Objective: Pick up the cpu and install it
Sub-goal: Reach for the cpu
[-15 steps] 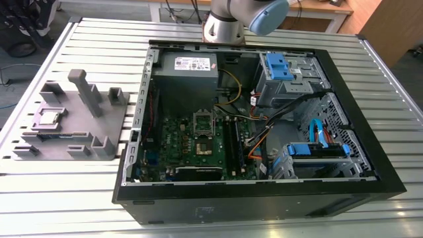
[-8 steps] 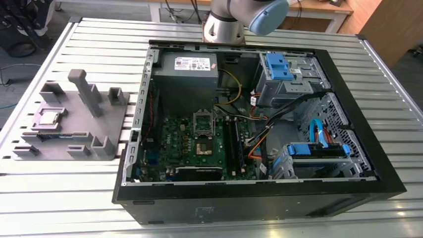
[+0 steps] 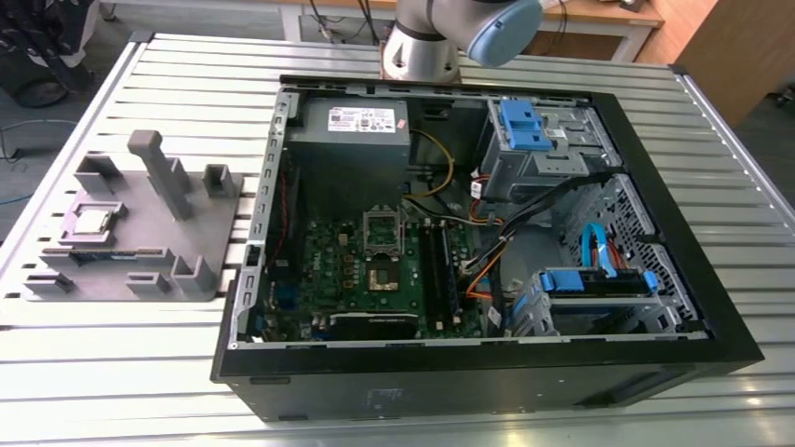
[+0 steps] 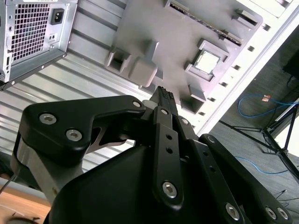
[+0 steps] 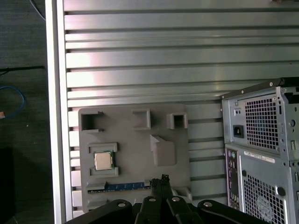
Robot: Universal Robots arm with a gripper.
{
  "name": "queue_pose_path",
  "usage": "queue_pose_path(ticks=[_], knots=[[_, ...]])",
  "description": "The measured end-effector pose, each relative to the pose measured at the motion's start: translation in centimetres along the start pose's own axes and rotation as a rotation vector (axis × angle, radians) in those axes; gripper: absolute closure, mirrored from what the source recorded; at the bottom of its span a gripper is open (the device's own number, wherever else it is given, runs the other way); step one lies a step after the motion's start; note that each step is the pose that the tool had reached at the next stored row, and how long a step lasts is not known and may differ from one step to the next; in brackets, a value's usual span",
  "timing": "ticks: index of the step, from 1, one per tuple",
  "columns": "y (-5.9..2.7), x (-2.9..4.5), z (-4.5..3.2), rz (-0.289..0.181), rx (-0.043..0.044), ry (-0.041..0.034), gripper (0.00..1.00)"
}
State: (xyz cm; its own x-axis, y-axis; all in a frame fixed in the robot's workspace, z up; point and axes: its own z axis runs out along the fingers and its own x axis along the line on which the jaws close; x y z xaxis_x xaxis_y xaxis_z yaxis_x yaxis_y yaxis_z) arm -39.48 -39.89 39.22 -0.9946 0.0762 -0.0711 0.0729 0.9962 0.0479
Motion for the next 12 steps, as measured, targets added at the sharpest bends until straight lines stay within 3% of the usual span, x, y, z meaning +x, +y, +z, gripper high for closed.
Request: queue_pose_path(ticks=[12], knots=[[-0.04,0.57,-0.04,0.000,-0.0001,-0.0012,0.89]])
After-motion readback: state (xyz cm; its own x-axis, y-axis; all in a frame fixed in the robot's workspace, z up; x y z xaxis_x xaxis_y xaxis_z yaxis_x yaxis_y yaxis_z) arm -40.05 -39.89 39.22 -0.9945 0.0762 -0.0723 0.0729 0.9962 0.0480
